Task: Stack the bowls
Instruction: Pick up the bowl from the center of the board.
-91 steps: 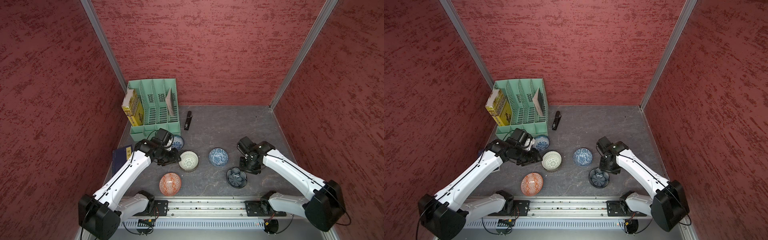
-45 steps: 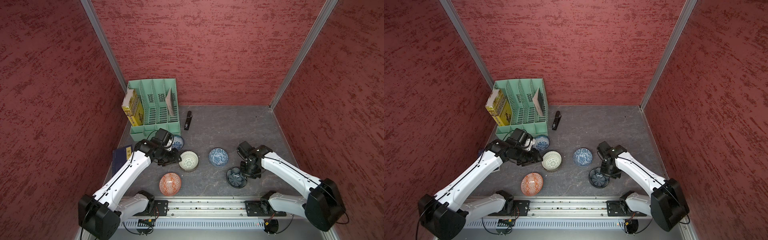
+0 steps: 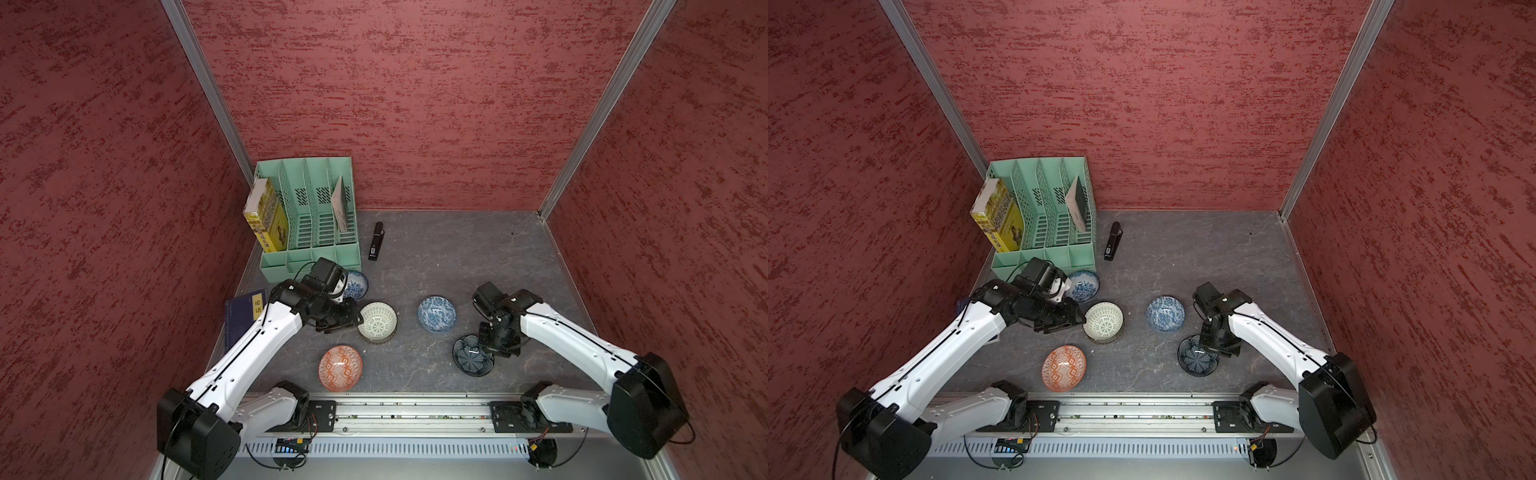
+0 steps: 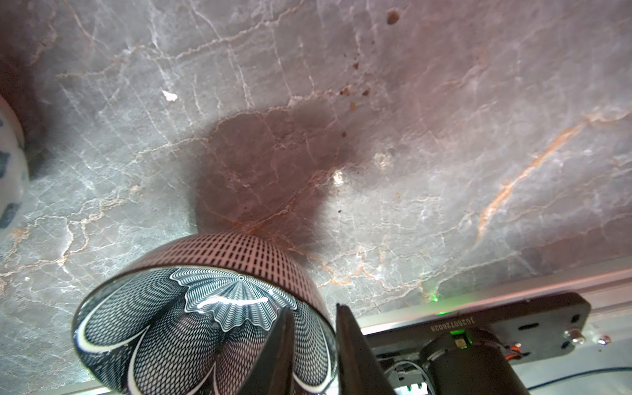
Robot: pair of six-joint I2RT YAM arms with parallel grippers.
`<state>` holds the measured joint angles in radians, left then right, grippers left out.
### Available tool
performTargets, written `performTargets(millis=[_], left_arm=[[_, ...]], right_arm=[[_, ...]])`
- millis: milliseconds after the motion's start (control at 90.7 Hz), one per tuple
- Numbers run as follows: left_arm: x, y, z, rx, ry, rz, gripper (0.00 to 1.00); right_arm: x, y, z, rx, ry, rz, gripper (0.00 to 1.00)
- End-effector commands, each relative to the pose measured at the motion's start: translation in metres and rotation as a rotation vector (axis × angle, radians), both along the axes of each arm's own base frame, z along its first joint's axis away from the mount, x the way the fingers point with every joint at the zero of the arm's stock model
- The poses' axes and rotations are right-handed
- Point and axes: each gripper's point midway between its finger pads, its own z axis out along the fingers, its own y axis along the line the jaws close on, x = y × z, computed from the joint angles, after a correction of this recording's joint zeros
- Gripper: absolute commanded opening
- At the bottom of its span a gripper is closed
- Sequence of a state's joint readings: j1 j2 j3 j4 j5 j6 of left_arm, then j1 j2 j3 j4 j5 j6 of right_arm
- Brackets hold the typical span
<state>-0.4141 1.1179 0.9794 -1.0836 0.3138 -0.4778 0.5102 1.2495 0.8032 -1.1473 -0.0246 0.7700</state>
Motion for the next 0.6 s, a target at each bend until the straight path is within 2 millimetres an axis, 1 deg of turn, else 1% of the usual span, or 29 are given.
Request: performTargets(millis=[0, 231, 397, 584], left_arm=[[0.000, 0.000, 0.001, -0.013, -0.017, -0.009, 0.51], [0.000, -0.002, 0.001, -0.017, -0.020, -0.023, 0.51], [-0.002, -0.003, 0.000, -0.020, -0.018, -0.041, 0.51], [-0.002, -0.004, -0.002, -0.023, -0.012, -0.045, 0.51]], right_arm=[[-0.002, 0.002, -0.003, 0.011, 0.014, -0.008, 0.26], [-0.009, 0.003, -0.004, 0.017, 0.040, -0.011, 0.24], [-0.014, 0.001, -0.001, 0.012, 0.048, -0.007, 0.23], [-0.017, 0.002, -0.003, 0.017, 0.062, -0.007, 0.21]])
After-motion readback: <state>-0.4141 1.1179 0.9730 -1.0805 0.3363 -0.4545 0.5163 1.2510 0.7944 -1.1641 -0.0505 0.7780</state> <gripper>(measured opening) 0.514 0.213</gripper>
